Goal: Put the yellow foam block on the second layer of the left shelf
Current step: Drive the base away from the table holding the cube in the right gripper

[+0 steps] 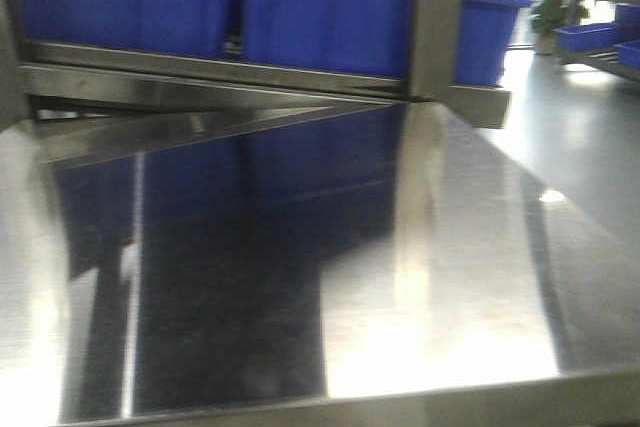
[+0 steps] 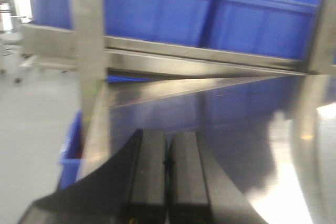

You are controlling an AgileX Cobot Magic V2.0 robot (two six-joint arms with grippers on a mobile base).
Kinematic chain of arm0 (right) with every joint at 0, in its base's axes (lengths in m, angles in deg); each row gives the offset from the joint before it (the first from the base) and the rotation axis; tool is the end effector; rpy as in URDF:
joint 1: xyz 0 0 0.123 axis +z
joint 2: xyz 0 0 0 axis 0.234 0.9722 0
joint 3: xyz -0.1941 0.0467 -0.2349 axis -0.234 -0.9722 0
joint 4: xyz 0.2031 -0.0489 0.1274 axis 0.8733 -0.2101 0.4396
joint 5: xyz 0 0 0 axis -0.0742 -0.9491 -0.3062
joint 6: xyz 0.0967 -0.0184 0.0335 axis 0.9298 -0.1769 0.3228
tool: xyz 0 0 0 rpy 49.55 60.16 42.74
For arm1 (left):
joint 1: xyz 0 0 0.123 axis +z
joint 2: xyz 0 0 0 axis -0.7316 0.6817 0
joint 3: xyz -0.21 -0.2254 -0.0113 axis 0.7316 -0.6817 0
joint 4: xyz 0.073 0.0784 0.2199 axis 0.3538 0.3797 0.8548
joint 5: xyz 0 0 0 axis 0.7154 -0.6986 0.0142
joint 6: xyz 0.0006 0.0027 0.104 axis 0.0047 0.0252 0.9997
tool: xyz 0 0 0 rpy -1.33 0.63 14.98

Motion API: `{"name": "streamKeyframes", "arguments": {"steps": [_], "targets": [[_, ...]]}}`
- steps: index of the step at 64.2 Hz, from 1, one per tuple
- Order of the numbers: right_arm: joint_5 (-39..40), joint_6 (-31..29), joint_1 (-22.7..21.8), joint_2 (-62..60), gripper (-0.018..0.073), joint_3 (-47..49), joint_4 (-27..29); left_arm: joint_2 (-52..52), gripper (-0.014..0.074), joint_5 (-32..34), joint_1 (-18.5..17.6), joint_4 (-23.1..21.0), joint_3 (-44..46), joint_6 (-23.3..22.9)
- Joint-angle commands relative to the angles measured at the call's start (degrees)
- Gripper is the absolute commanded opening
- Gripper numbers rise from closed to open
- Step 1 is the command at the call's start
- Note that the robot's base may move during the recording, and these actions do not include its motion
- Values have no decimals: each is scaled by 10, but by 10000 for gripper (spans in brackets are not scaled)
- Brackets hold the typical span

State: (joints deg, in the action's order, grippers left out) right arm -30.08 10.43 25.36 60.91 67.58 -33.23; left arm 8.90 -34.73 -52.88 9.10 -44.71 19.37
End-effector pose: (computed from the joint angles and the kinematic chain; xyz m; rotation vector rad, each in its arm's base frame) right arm -0.0038 -0.0158 0.3264 0.0035 1.6453 0.1020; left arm 0.0384 -0.0028 0.2044 0.0194 1.5638 -0.1244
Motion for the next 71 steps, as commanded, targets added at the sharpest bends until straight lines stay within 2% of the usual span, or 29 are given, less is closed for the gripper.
{"name": "streamKeyframes", "arguments": {"steps": [1,71], "targets": [[46,-5,-5,10,316,14,-13,4,137,50,-1,-4,-15,-2],[46,-5,-5,10,316,14,-13,4,137,50,-1,-4,-15,-2]]}}
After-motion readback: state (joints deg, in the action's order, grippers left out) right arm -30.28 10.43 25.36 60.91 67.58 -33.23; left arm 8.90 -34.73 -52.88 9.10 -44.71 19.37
